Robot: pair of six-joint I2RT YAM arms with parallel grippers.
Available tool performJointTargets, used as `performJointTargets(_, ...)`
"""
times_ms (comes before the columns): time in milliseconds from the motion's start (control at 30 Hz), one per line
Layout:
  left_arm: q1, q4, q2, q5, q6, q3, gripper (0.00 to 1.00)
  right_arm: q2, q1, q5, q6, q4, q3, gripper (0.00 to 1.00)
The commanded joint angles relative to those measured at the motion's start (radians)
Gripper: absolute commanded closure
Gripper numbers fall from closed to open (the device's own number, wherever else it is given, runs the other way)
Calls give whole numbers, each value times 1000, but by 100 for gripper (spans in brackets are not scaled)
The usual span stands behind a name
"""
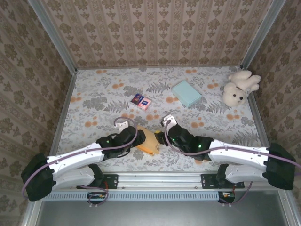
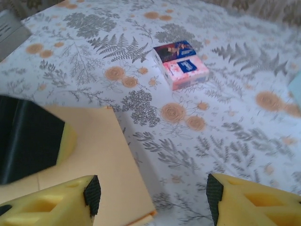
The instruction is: Fold the paper box
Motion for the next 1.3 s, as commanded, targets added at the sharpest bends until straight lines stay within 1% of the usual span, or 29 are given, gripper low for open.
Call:
performJointTargets(0, 8, -55, 3, -14, -1, -9, 27, 77, 18, 50, 158, 2, 23, 35)
performJointTargets(200, 11, -52, -3, -10, 2, -3, 26, 213, 28, 48, 178, 37, 47, 35)
performJointTargets(267, 12, -52, -7, -10, -2, -5, 23, 248, 31, 45, 180, 44, 56, 35)
performJointTargets(300, 11, -52, -8, -10, -4, -5, 21, 257, 32, 44, 180, 46, 59, 35)
performJointTargets(400, 13, -82, -13, -6, -15, 4, 9, 275, 34, 49, 181, 48, 67, 35)
performJointTargets(433, 13, -92, -18, -6, -15, 10, 3, 278, 35, 51, 180, 48, 68, 35)
performJointTargets(467, 13, -103, -24, -7, -14, 15, 0, 282, 35, 55, 180, 46, 69, 35)
performJointTargets(600, 13, -143, -63, -12, -34, 26, 0, 299, 36, 63, 180, 43, 76, 35)
performJointTargets(967, 13, -404, -142, -49, -149, 103, 0, 327, 38, 69, 182, 45, 81, 35)
performJointTargets(1167, 13, -474, -195, -67, -174, 85, 0, 347, 44, 77, 179, 41, 85, 35)
performJointTargets(1267, 15, -454, -233, -84, -151, 39, 0, 365, 47, 78, 180, 41, 84, 35)
